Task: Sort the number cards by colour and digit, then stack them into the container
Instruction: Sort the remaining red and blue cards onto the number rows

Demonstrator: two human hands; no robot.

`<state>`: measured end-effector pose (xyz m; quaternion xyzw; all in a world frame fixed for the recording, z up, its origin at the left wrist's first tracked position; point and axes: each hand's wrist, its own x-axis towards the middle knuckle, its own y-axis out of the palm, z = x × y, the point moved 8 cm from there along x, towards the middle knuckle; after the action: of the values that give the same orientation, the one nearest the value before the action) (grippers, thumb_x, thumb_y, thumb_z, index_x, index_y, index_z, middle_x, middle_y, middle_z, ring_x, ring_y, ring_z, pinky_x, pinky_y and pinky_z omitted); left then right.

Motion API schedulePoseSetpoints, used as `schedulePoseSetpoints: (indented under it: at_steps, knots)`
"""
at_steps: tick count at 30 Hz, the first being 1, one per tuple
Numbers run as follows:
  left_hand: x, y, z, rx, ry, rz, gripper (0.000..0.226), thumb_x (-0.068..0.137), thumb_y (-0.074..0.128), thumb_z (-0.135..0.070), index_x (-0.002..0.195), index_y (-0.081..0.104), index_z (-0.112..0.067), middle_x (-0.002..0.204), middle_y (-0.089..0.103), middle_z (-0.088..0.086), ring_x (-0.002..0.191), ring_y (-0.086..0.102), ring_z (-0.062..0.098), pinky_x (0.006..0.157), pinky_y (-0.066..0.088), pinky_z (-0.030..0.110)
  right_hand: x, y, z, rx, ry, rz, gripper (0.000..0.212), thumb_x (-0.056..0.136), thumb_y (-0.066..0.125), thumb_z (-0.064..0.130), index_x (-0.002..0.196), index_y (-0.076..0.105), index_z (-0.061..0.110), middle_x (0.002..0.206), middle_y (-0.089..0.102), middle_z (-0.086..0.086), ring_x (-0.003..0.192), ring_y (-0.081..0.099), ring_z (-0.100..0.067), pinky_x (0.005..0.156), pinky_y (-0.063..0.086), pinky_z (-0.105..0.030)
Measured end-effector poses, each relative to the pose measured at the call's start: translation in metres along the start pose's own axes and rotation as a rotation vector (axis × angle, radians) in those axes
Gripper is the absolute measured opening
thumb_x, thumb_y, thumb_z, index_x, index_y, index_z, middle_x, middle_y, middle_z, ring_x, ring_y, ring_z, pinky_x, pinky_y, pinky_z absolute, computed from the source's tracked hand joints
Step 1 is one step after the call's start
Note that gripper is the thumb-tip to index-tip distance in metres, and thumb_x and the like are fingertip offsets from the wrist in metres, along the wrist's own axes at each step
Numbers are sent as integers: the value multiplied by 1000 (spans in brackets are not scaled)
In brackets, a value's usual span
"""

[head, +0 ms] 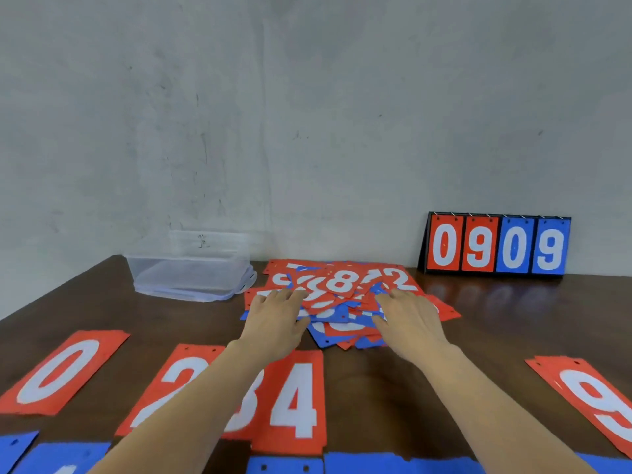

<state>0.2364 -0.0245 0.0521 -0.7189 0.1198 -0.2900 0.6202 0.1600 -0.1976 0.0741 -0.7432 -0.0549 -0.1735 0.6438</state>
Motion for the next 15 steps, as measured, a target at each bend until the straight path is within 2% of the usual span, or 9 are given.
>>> schedulePoseSetpoints:
  at_steps: [3,6,9,12,15]
  knots:
    - [32,16,25,-10,-8,43,54,100,41,-43,149,31,-24,148,42,0,135,38,20,109,27,35,37,25,6,-2,52,31,38,101,39,36,130,53,17,124,57,-2,113,52,-19,90,41,-29]
    - [62,34,43,-30,-42,77,55,98,40,-49,146,37,-21,145,45,2,132,40,21,108,30,35,67,49,11,22,98,72,47,100,38,46,136,48,17,132,54,-3,121,48,-21,98,38,-31]
    - [85,51,50,-87,-90,120,66,94,40,-60,145,38,-18,145,45,2,131,41,22,108,32,36,91,68,19,26,112,122,62,100,32,52,148,30,13,150,37,-7,138,32,-25,110,28,-36]
    - [99,68,52,-152,-131,161,86,87,41,-72,151,26,-17,152,37,3,138,34,23,114,27,40,104,94,29,105,93,247,71,99,24,58,154,10,16,161,12,-8,148,10,-25,118,13,-41]
    - [105,73,53,-157,-158,142,88,84,46,-73,151,28,-19,150,41,2,137,37,23,113,28,40,102,113,31,110,50,327,68,99,21,59,154,13,20,162,10,-6,149,8,-24,119,11,-42]
